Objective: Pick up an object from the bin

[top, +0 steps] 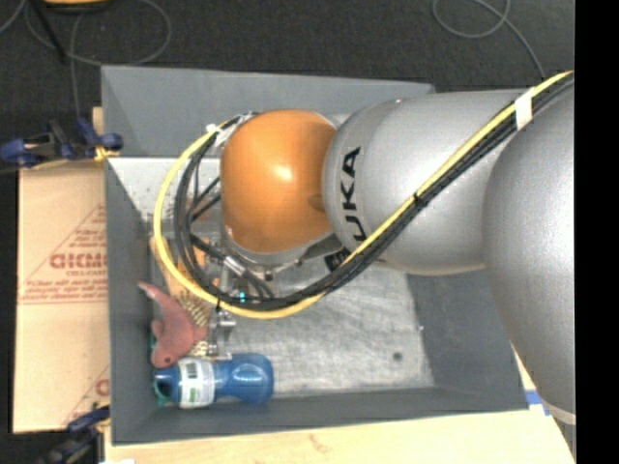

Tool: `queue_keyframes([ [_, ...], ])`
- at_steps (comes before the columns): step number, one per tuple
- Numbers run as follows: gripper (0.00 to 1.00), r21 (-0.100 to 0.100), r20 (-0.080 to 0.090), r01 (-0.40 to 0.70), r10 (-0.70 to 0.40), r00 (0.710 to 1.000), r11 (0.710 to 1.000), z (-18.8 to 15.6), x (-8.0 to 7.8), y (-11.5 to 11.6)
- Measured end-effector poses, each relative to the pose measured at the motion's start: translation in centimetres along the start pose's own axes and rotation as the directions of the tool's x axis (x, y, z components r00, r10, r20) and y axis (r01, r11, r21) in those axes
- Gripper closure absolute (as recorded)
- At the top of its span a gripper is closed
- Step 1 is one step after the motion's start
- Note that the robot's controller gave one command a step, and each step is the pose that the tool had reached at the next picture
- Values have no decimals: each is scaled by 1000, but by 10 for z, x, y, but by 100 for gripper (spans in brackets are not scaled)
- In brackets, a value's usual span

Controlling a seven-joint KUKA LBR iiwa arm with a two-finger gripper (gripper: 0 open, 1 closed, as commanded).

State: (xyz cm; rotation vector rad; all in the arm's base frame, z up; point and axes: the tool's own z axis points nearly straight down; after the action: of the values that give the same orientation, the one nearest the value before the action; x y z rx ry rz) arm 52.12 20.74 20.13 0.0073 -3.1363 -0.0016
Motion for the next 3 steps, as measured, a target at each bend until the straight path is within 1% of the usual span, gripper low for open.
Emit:
queue_keyframes([
  [1,0,-2,8,-4,4,1000,1000,-4,-2,-1],
  [2,0,3,10,247,-247,969,969,29,32,4],
  [3,0,2,4,407,-407,914,914,49,46,8],
])
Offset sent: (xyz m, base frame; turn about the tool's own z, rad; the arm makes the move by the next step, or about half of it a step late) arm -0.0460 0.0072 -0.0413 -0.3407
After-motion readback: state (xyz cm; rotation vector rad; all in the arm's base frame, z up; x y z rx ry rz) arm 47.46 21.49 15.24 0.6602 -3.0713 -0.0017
